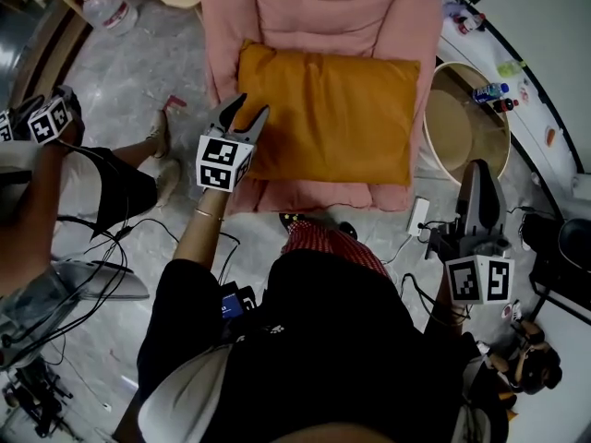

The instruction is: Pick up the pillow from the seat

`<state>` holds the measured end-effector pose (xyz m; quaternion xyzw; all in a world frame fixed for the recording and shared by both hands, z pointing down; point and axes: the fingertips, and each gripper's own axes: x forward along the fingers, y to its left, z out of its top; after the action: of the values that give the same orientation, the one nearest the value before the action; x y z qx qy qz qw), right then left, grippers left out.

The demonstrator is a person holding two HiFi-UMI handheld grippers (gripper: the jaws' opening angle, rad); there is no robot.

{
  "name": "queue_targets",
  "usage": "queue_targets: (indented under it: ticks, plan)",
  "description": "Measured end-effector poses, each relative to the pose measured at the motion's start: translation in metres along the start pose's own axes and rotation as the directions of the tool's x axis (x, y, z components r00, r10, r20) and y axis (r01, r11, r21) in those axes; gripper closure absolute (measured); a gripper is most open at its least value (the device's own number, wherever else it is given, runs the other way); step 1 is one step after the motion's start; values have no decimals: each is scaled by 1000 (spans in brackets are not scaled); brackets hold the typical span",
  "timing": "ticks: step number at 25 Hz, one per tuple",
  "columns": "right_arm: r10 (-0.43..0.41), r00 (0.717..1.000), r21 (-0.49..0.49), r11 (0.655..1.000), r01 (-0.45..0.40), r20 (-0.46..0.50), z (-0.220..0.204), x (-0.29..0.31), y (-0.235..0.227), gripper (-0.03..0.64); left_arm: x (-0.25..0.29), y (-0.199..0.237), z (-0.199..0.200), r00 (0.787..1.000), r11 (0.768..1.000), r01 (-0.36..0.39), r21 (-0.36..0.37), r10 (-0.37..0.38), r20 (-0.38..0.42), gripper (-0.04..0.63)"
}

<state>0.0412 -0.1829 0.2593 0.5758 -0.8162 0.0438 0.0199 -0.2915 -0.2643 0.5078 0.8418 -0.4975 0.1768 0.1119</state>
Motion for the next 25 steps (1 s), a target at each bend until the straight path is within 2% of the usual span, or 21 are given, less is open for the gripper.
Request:
queue_targets:
  ticks: [6, 12, 19, 25]
  plan:
    - [0, 1000, 42, 999, 0, -10, -1, 9, 1, 594, 10, 12, -20, 999, 999, -9, -45, 6, -50, 377]
    - [2, 999, 59, 998, 0, -42, -4, 23, 2, 594, 22, 23, -35, 995, 999, -18, -38, 14, -103, 376]
    - [-33, 998, 51, 998, 36, -52, -8, 16, 2, 594, 25, 29, -64, 987, 991, -11, -132, -10, -161, 367]
    - [-48, 997, 50, 997, 51, -62, -12, 15, 0, 594, 32, 33, -74, 984, 985, -20, -174, -11, -176, 353]
